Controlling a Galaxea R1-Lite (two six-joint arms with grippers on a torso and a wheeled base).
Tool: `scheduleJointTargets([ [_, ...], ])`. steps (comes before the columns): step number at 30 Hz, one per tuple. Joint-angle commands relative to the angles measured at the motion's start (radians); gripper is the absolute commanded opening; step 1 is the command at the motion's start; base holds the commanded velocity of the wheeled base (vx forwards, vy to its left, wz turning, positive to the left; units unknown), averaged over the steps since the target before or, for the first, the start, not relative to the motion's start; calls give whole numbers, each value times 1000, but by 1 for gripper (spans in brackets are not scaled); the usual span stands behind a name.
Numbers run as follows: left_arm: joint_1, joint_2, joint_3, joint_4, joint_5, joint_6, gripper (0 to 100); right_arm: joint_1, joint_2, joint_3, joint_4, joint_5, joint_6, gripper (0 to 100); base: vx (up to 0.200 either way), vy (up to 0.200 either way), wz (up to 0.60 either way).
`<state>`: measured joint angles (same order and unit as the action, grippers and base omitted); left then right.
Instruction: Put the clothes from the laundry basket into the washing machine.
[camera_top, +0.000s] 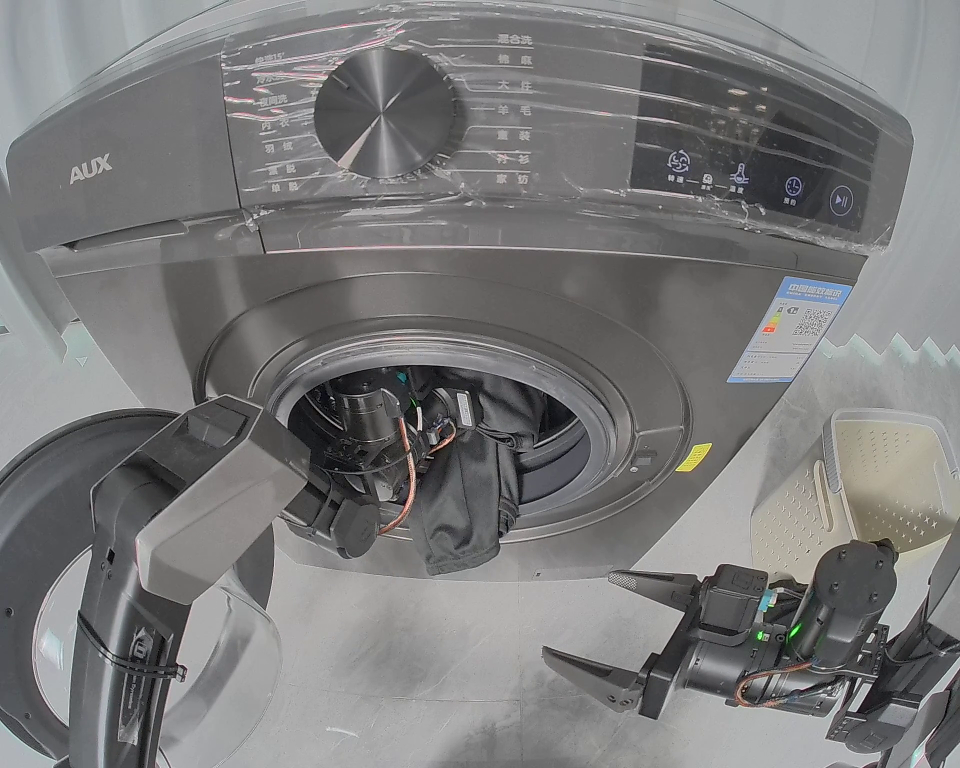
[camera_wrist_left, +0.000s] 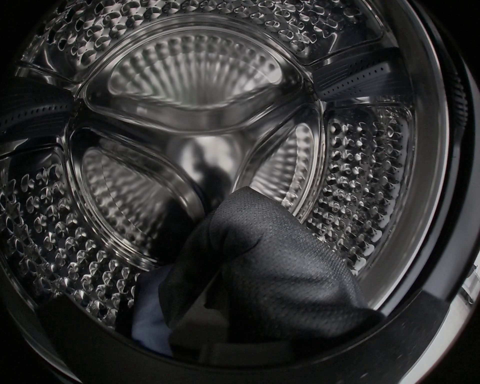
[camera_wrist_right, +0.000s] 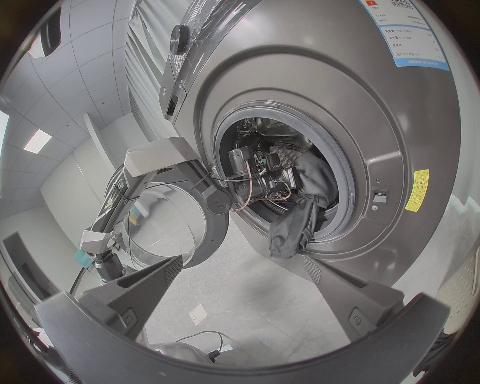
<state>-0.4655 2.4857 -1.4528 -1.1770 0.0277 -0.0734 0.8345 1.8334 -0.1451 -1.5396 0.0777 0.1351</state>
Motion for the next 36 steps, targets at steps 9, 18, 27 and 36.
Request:
scheduleJointTargets([
  [9, 34, 119, -285, 96, 83, -8, 100, -5, 21, 1, -1, 1, -2, 100, 0, 0, 0],
  [18, -2, -27, -26, 162, 81, -45, 100, -5, 20, -1, -1, 1, -3, 100, 0, 0, 0],
  [27, -61, -179, 270, 257, -5, -39, 100, 2, 15, -4, -1, -1, -3, 100, 0, 0, 0],
  [36, -58, -111, 319, 246, -9, 1, 100, 6, 15, -7, -1, -1, -2, 100, 0, 0, 0],
])
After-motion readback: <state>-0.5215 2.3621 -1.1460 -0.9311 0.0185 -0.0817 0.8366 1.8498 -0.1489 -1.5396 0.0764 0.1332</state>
